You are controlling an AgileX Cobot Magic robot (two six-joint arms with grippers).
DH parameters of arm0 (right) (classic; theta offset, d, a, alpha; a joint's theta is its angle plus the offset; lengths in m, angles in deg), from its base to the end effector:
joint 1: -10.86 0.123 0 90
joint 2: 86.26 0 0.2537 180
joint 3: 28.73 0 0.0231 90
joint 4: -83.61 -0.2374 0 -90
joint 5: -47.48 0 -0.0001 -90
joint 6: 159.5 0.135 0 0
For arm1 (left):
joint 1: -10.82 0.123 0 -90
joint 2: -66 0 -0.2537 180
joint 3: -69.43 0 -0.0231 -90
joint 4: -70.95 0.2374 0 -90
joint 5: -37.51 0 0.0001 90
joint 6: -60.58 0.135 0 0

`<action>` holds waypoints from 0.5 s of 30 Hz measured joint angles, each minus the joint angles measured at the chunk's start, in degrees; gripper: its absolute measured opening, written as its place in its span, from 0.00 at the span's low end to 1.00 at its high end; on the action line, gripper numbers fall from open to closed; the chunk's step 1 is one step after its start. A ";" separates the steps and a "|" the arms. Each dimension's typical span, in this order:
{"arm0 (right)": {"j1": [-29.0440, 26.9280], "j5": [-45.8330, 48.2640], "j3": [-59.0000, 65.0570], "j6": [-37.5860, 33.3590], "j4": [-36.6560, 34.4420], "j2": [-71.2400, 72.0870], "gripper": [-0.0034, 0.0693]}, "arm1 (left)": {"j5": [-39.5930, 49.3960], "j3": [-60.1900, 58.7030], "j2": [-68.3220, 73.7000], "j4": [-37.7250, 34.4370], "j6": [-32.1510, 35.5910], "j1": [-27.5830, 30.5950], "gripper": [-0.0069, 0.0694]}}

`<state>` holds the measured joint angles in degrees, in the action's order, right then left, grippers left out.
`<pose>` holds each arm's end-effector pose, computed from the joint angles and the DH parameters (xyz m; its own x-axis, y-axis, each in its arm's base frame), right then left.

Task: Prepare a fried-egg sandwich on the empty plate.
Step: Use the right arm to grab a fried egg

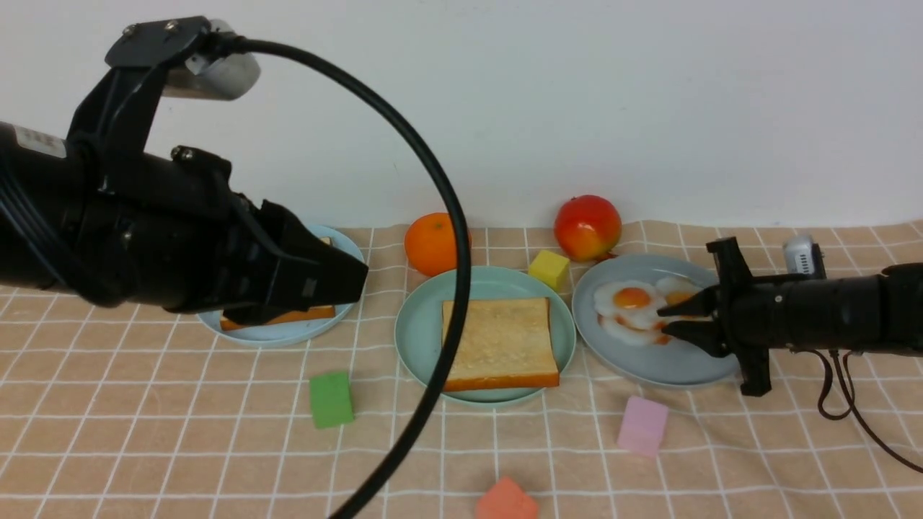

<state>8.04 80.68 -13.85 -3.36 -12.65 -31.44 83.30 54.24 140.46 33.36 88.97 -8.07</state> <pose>0.3981 0.0540 0.0818 -0.5255 0.8317 0.1794 0.5941 0.2078 0.7771 0.2305 -0.1413 0.3158 -0.5913 0.2050 -0.7800 0.6152 0.7400 -0.2718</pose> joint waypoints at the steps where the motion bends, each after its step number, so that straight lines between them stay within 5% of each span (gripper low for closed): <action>1: 0.00 0.00 0.00 0.00 0.00 0.02 0.18 | 0.00 0.00 0.00 0.00 0.00 0.00 0.33; 5: 0.00 -0.04 0.00 0.00 0.19 -0.09 0.03 | 0.04 0.00 0.00 0.00 0.00 0.00 0.33; 15: 0.00 -0.93 0.31 -1.83 1.29 1.36 0.03 | 0.16 0.00 0.00 0.01 -0.01 0.00 0.34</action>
<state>8.04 79.75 -13.53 -5.19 -11.36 -30.08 83.46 54.24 140.46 33.37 88.95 -8.07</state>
